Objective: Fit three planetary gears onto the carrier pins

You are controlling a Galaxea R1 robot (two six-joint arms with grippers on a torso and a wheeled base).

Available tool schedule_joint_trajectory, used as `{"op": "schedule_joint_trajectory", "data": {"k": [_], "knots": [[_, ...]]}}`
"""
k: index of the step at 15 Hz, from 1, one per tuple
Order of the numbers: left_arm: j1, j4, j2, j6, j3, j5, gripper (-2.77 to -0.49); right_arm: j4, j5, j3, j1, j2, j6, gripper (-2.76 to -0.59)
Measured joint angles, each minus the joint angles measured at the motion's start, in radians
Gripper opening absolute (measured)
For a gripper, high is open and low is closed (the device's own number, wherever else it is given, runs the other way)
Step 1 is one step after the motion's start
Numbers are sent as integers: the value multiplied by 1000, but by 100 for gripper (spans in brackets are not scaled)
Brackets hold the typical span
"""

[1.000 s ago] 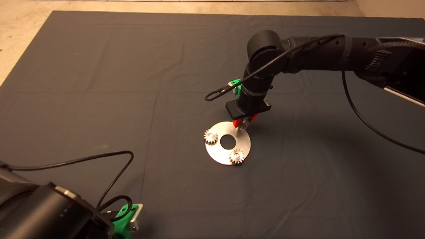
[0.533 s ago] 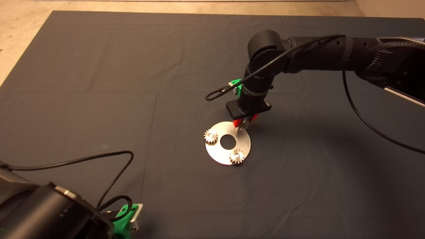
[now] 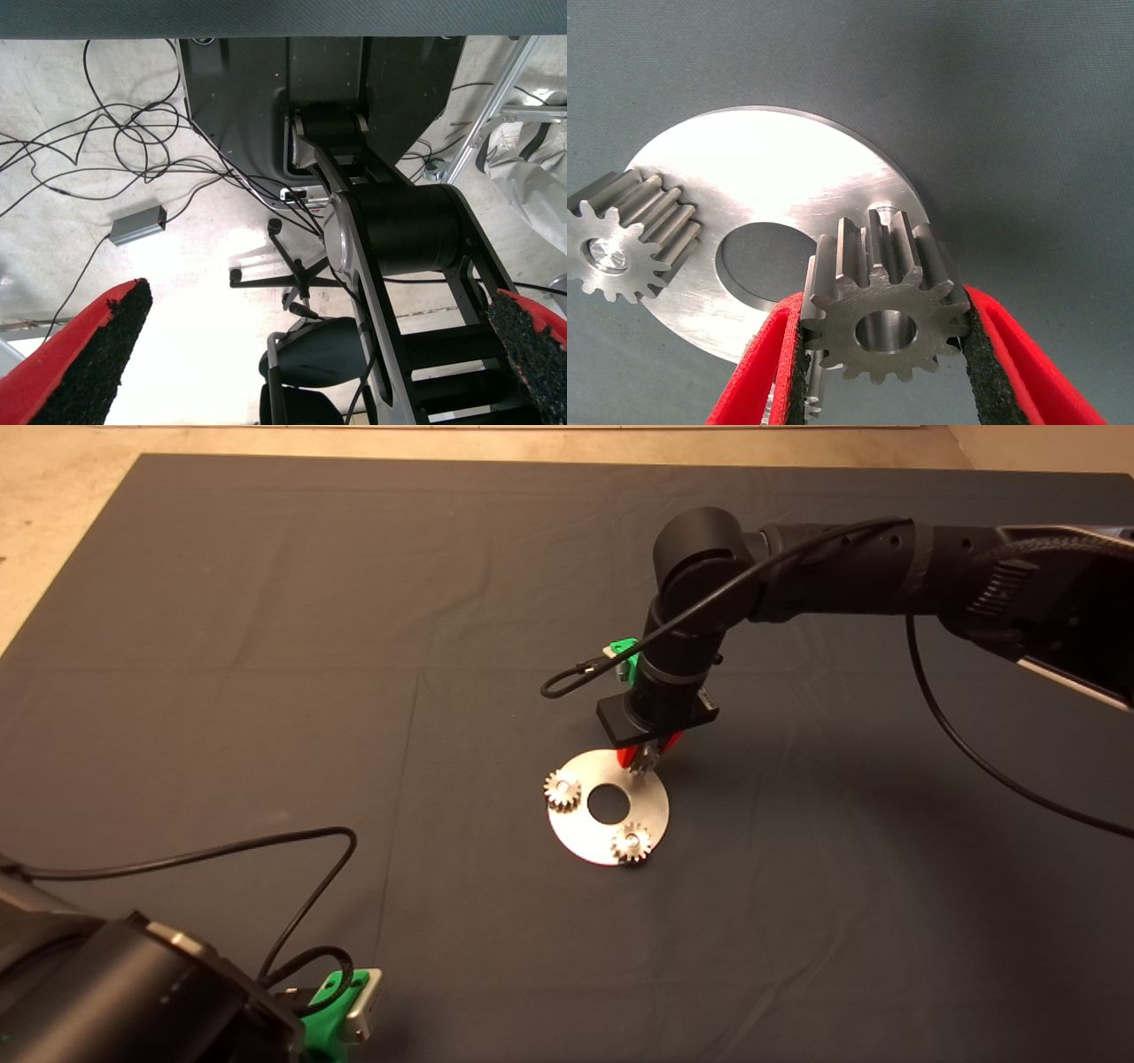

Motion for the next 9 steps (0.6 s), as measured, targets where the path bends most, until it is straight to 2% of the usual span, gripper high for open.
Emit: {"op": "schedule_joint_trajectory", "data": {"k": [9], "knots": [[0,0,0,0,0,0,-49,1,0,-10,-8,0,0,-232]]}}
